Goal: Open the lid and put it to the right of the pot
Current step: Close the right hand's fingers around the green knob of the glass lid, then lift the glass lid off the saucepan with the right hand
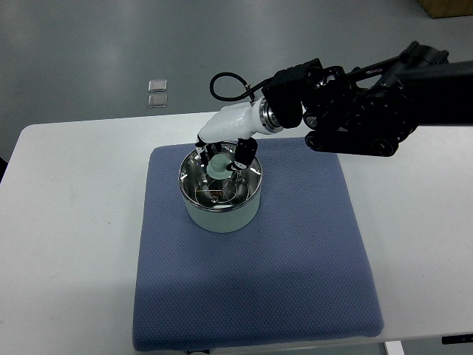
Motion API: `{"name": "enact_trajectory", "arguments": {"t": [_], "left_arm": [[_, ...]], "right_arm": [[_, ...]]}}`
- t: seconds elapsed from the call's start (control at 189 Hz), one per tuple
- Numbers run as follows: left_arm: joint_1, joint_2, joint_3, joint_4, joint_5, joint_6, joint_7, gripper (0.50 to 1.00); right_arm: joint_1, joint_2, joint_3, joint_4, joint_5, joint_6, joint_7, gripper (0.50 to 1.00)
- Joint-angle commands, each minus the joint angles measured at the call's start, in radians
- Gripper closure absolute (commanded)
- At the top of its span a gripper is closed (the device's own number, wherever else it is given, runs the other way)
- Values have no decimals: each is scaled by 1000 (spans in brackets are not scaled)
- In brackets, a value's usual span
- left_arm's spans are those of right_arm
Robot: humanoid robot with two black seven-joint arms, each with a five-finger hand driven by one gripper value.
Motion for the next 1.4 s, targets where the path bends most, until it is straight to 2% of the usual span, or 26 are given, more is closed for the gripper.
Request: {"name": "enact_trajectory", "arguments": {"t": [0.0,0.376,0.562,0.567,0.615,1.108,1.267,1.394], "left_arm": [[0,0,1,0,0,0,0,500],[0,0,0,0,0,0,0,500],[0,0,0,0,0,1,0,500],[0,0,0,0,0,0,0,500],[0,0,0,0,0,0,0,500],[0,0,0,0,0,0,0,500],[0,0,0,0,0,0,0,500],[0,0,0,0,0,0,0,500]], "right_arm": [[-2,0,-1,0,-11,-1,-1,859],[-6,0,-1,0,-11,1,-1,883],[-11,0,-1,0,-11,1,-1,920],[-11,0,-1,-1,-11,1,-1,954],[-11,0,-1,0,-11,1,-1,1000],[7,-22,-1,15,-17,7,4,1000],[43,-55,-1,45,-18,9,9,1000],[93,-123,1,78,-18,9,12,1000]]}}
